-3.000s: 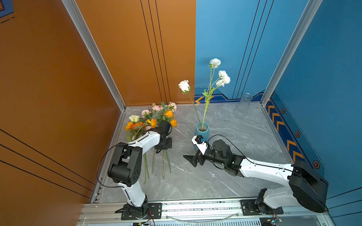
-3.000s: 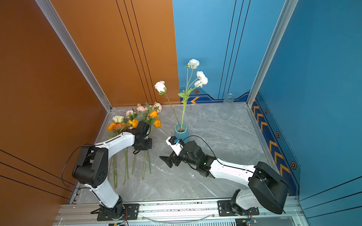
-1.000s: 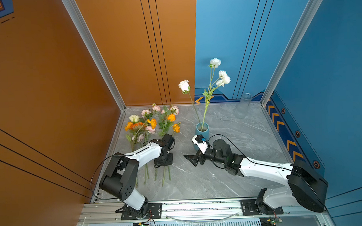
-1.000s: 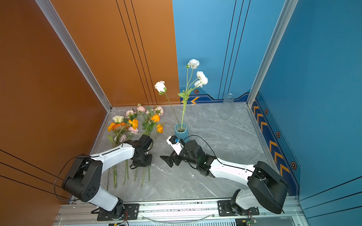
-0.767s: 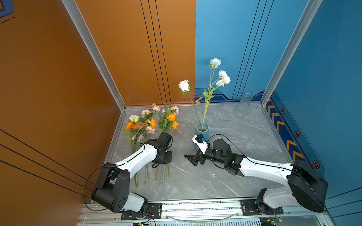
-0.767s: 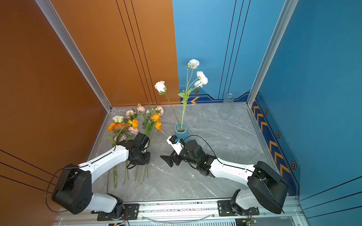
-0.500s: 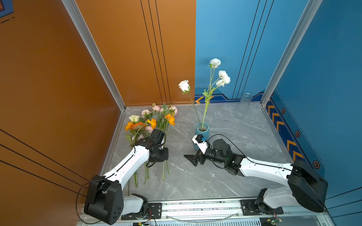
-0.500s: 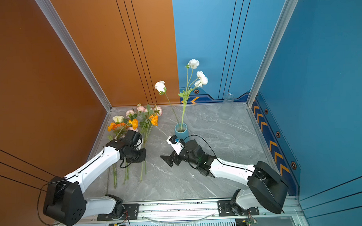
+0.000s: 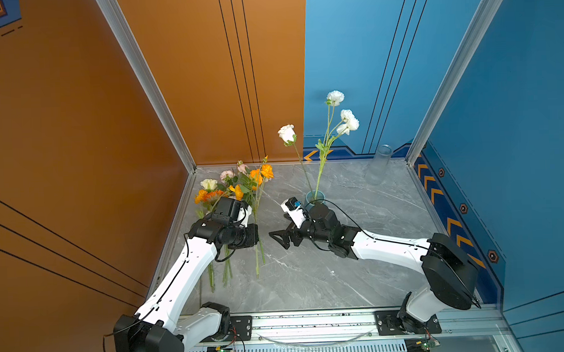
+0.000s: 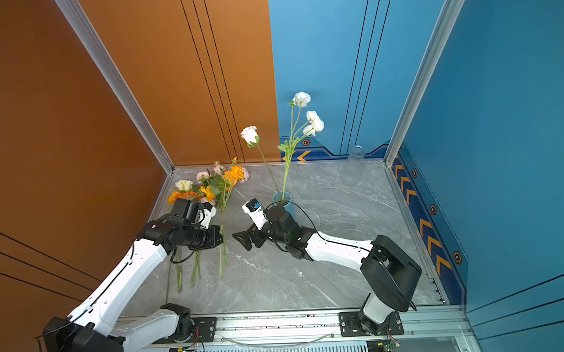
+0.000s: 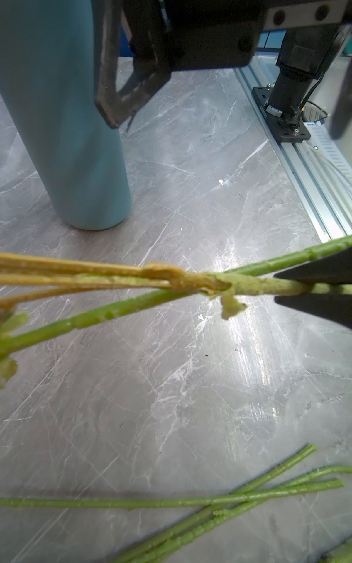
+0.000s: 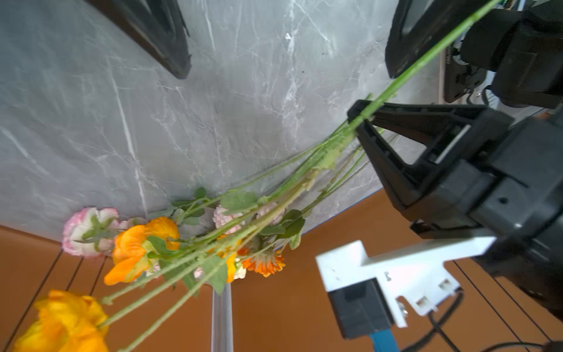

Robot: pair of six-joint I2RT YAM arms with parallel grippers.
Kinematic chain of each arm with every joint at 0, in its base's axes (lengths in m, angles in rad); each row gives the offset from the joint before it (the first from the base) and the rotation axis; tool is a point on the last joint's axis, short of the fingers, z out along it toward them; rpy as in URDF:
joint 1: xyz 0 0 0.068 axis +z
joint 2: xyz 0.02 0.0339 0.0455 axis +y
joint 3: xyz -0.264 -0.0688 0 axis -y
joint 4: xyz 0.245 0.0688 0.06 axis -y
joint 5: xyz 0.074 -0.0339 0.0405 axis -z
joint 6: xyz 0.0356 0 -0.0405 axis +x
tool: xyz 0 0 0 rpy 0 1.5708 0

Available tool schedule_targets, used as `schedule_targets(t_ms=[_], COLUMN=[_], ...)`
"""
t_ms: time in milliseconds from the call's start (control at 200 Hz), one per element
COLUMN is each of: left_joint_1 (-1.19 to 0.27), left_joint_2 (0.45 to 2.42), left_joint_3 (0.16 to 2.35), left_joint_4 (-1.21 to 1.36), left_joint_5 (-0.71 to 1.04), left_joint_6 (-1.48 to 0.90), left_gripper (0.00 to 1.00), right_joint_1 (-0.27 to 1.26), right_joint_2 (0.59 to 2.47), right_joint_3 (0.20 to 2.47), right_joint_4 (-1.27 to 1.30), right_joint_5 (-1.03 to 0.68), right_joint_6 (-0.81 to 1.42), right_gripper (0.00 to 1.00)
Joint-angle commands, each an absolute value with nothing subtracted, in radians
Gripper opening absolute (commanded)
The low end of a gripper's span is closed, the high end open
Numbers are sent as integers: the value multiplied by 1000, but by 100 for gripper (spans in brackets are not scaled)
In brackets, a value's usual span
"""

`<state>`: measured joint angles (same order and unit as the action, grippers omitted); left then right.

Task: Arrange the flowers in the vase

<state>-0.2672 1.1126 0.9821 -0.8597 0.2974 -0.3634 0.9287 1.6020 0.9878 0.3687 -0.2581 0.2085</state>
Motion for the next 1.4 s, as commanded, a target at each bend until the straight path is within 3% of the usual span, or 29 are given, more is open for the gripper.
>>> schedule_targets(t_ms=[0, 315, 631, 776, 951, 1021, 1221, 1391], left_joint_1=[-255, -235, -222, -211, -198, -190, -186, -192], left_joint_2=[1077, 1007, 993, 982, 948, 944, 961, 901], left_joint_3=[961, 931, 926, 926, 973, 1014, 1129, 1118], left_joint_4=[-881, -842, -835, -835, -848, -847, -808, -567], left_joint_5=[315, 272, 243, 240, 250, 249, 85, -32], left_joint_6=[-341, -357, -365, -370, -364, -350, -292, -295], left_gripper=[0, 0, 0, 0, 0, 0, 0, 0], right_joint_1=[959, 1016, 1016, 1016, 993, 987, 987, 979], right_joint_2=[1642, 1750, 1830, 1847, 1879, 1847, 1624, 1397], right_joint_3=[1075, 1189, 1245, 1220, 1228, 1198, 1070, 971], right_joint_4=[297, 218, 159, 191, 211, 246, 264, 200], right_joint_5=[-261, -288, -359, -331, -329, -319, -259, -212], right_joint_6=[301, 365, 405, 420, 431, 423, 277, 166], right_gripper=[95, 86, 64, 64, 65, 71, 86, 98])
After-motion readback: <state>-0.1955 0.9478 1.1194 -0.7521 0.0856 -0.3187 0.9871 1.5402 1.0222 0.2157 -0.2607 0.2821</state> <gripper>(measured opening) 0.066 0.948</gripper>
